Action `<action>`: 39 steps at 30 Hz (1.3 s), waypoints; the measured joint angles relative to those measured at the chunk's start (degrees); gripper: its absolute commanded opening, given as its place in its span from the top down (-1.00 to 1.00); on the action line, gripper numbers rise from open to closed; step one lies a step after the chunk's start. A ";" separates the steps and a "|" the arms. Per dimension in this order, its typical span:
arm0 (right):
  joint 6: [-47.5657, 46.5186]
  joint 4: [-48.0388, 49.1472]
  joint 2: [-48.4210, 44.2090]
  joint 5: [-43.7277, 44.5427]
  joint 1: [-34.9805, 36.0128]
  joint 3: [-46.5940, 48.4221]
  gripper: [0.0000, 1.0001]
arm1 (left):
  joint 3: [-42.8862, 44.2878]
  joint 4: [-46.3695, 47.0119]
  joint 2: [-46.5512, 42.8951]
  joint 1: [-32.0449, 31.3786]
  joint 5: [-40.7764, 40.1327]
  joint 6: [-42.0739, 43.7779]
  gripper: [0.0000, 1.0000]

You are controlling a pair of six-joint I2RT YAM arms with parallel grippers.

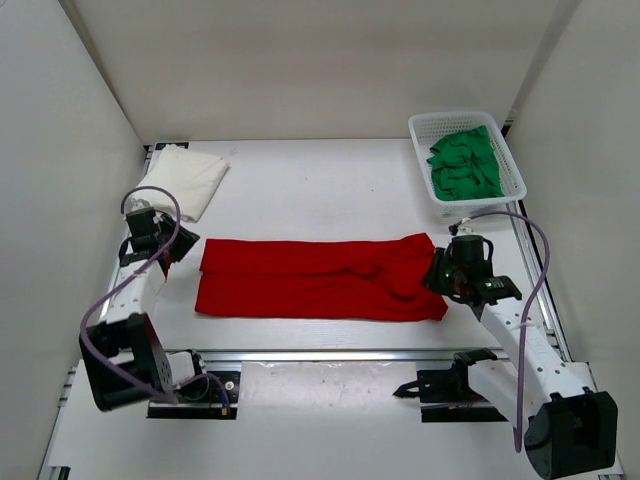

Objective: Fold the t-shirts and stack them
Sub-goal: Fold the other side of the tshirt into a rectangle

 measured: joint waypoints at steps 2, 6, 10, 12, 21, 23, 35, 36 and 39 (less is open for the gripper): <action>0.02 0.92 0.48 0.39 1.77 1.03 0.79 | 0.00 1.64 -3.61 -1.79 -0.79 -0.57 0.15; 0.33 6.23 7.65 -0.07 7.98 3.61 1.00 | 0.00 5.29 -7.37 -12.96 -3.65 -1.31 0.18; -0.07 13.46 19.96 -2.10 11.50 7.06 0.99 | -1.18 8.74 -5.79 -27.56 -5.49 -1.62 0.19; -0.22 15.96 25.05 -3.04 11.17 8.83 0.99 | -2.64 9.97 -4.26 -32.57 -5.77 -1.95 0.20; -1.36 23.08 39.50 -6.64 10.40 15.56 1.00 | -8.48 14.67 1.57 -41.40 -5.79 -3.45 0.23; -1.38 23.26 40.11 -7.63 11.26 15.08 1.00 | -8.81 15.50 1.60 -42.60 -5.79 -3.54 0.21; 0.13 20.04 24.87 -10.10 19.89 3.32 1.00 | -9.73 20.17 2.73 -43.52 -5.03 -4.02 0.21; 0.44 19.50 23.28 -10.43 20.76 2.71 1.00 | -9.73 20.46 2.78 -43.52 -4.92 -4.02 0.20; 1.01 17.84 21.55 -11.30 21.16 2.27 0.98 | -9.22 20.94 3.63 -43.45 -4.66 -4.13 0.20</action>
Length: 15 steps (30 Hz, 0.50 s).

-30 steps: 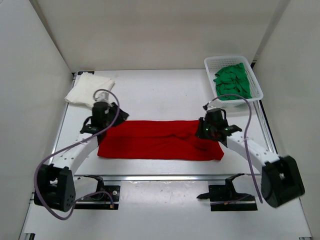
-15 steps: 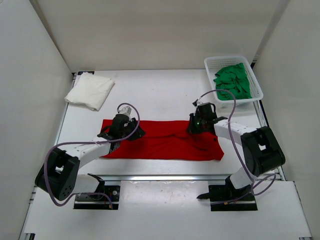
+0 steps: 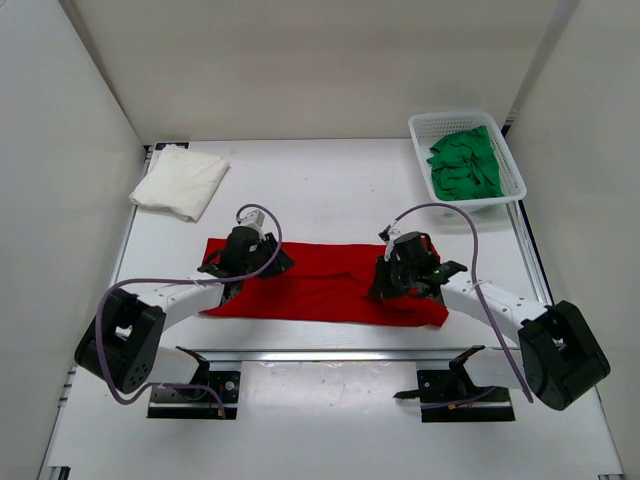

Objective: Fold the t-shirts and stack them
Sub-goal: Fold the other side of the tshirt into a rectangle

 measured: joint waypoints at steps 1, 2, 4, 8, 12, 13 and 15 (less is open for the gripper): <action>0.02 -0.33 0.00 -0.04 -0.39 0.04 0.96 | 0.24 0.15 0.42 0.04 0.17 -0.02 0.20; 0.04 -0.87 0.00 -0.31 -1.25 0.11 0.91 | 0.63 0.17 0.85 0.04 0.28 -0.07 0.20; 0.22 -1.62 -0.22 -0.07 -3.72 0.52 0.82 | 1.29 0.15 1.51 0.02 0.50 -0.24 0.20; -0.46 -3.52 0.26 2.23 -6.93 4.11 0.83 | 2.86 0.13 1.97 -0.59 0.66 -0.24 0.20; -2.38 -3.85 0.92 5.99 2.27 7.52 0.82 | 2.99 0.66 1.97 -1.99 0.70 -0.28 0.20; -2.64 -3.65 0.94 6.25 4.63 7.58 0.79 | 2.80 0.92 1.95 -2.25 0.74 -0.35 0.20; -3.17 -3.78 1.55 6.08 8.48 7.56 0.72 | 2.23 1.27 1.95 -2.78 0.87 -0.55 0.20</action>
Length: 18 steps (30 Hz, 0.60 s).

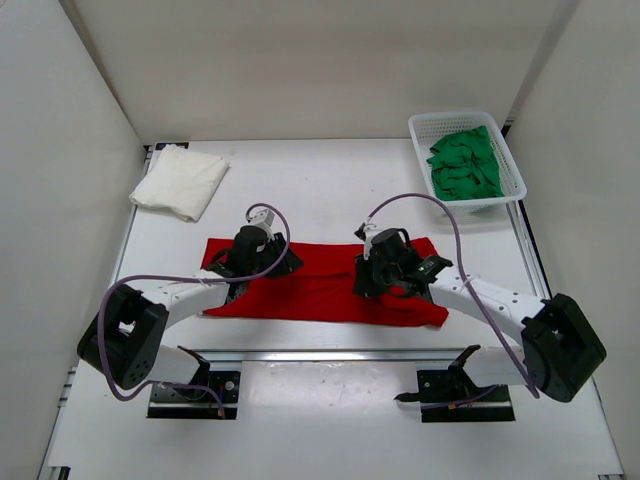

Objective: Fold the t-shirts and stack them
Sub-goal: Fold the other side of the tshirt into a rectangle

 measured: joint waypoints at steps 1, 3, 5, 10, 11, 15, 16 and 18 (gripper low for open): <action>-0.26 0.00 0.72 0.22 0.52 0.00 0.68 | -0.31 0.15 0.00 -0.20 0.13 -0.13 0.21; -0.92 0.02 2.93 1.11 0.13 0.04 0.61 | -0.79 0.15 0.00 -0.46 0.24 -0.24 0.20; -2.03 -0.15 5.66 1.92 -0.68 0.09 0.56 | -1.14 0.17 0.00 -0.55 0.24 -0.35 0.20; -3.65 -1.31 10.23 2.75 -1.55 1.27 0.51 | -2.23 0.61 0.00 -0.57 0.31 -0.63 0.20; -3.72 -1.31 10.58 2.97 -1.36 1.40 0.51 | -2.45 0.72 0.00 -0.52 0.35 -0.76 0.19; -3.89 -1.29 11.67 3.63 -0.50 2.01 0.48 | -2.64 1.53 0.22 -0.57 0.61 -0.98 0.20; -3.85 -1.33 11.89 3.91 -0.44 2.21 0.49 | -2.64 1.81 0.31 -0.57 0.70 -1.03 0.19; -3.89 -1.33 12.28 4.55 -0.17 2.58 0.73 | -2.73 2.25 0.50 -0.57 0.85 -1.20 0.20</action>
